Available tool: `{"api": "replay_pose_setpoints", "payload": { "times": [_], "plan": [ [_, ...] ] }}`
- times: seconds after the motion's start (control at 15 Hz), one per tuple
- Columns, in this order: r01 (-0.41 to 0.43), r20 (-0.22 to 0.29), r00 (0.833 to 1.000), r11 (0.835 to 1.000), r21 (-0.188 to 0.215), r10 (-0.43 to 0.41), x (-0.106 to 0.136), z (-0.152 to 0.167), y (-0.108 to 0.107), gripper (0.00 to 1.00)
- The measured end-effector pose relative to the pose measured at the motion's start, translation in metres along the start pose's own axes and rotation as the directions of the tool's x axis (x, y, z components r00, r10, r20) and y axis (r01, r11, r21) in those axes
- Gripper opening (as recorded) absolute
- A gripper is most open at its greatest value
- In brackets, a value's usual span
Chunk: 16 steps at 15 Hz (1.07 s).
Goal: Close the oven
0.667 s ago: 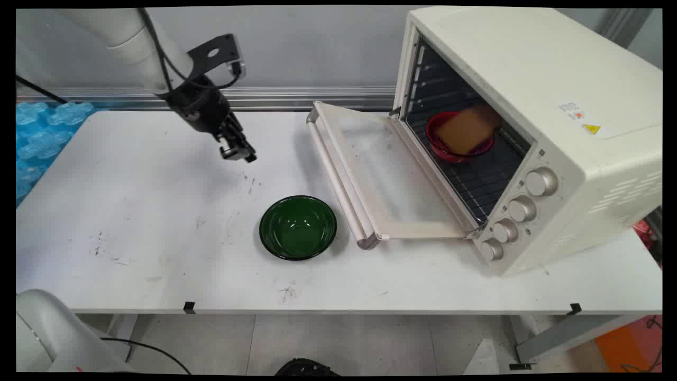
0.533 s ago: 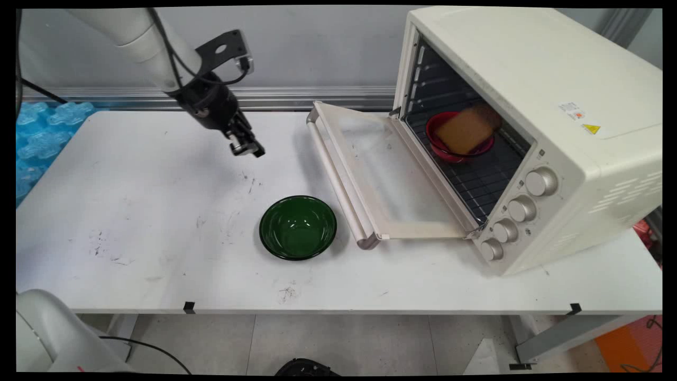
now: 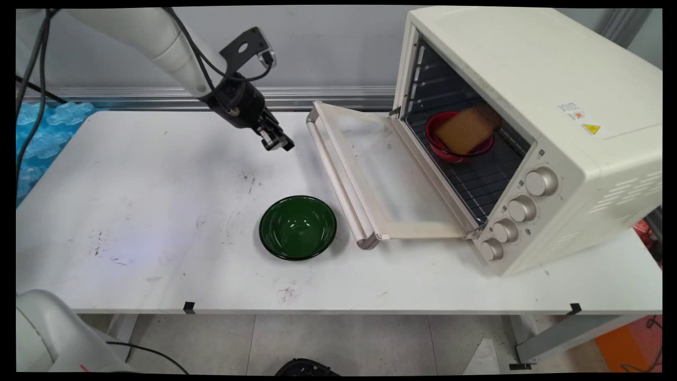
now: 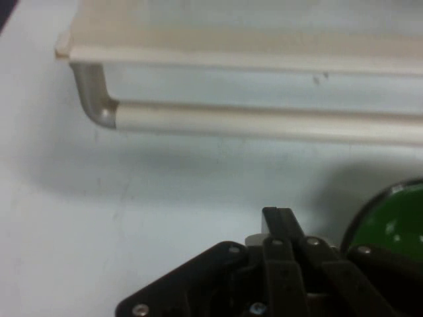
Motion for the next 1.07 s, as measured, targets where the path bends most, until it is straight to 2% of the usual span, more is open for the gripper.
{"api": "replay_pose_setpoints", "payload": {
  "times": [0.4, 1.07],
  "plan": [
    [-0.020, -0.096, 0.995, 1.000, -0.006, 0.019, -0.023, 0.030, 0.002, 0.00],
    [-0.056, -0.182, 0.982, 0.998, -0.032, 0.050, -0.047, 0.070, 0.012, 0.00]
  ]
}}
